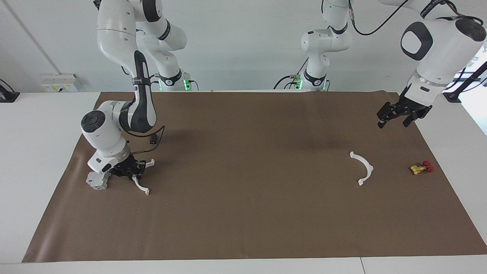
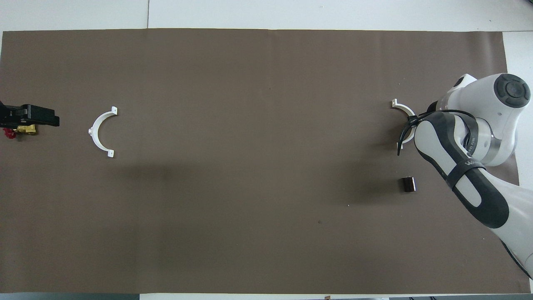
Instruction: Assemble drain pipe with both arms
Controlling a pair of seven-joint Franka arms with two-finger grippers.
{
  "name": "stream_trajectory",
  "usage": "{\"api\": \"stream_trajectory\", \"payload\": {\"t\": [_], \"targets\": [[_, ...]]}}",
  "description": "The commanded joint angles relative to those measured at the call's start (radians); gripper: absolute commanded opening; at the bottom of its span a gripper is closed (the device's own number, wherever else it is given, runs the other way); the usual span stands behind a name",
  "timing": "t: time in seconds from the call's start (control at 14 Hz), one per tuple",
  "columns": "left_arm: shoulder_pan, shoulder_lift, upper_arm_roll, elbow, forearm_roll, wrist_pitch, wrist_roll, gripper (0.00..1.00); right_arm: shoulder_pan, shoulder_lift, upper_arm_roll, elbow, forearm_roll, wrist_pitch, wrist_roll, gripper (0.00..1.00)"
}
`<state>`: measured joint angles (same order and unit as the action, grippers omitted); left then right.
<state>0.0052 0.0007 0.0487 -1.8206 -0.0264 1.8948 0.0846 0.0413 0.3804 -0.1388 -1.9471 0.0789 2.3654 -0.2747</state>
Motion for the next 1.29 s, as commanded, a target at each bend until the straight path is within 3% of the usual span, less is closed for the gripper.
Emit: {"api": "stream_trajectory", "payload": {"t": [0.0,0.21,0.5,1.0,1.21], "targets": [[-0.001,0.002,0.002,-0.100,-0.003,0.133,0.006,1.00,-0.003,-0.017,0.007,-0.009,0.025,0.000,-0.031,0.01],[0.004,0.041,0.003,-0.186,-0.003,0.265,0.007,1.00,0.024,-0.018,0.021,0.089,0.027,-0.114,0.008,0.01],[0.028,0.123,0.002,-0.226,-0.003,0.395,0.009,1.00,0.165,-0.003,0.024,0.293,0.009,-0.329,0.306,0.01],[0.033,0.284,0.002,-0.236,-0.001,0.593,0.015,0.97,0.426,0.049,0.024,0.393,0.005,-0.339,0.771,0.01],[0.035,0.302,0.003,-0.236,-0.001,0.598,0.050,0.90,0.497,0.093,0.028,0.410,0.002,-0.325,0.792,0.01]]}}
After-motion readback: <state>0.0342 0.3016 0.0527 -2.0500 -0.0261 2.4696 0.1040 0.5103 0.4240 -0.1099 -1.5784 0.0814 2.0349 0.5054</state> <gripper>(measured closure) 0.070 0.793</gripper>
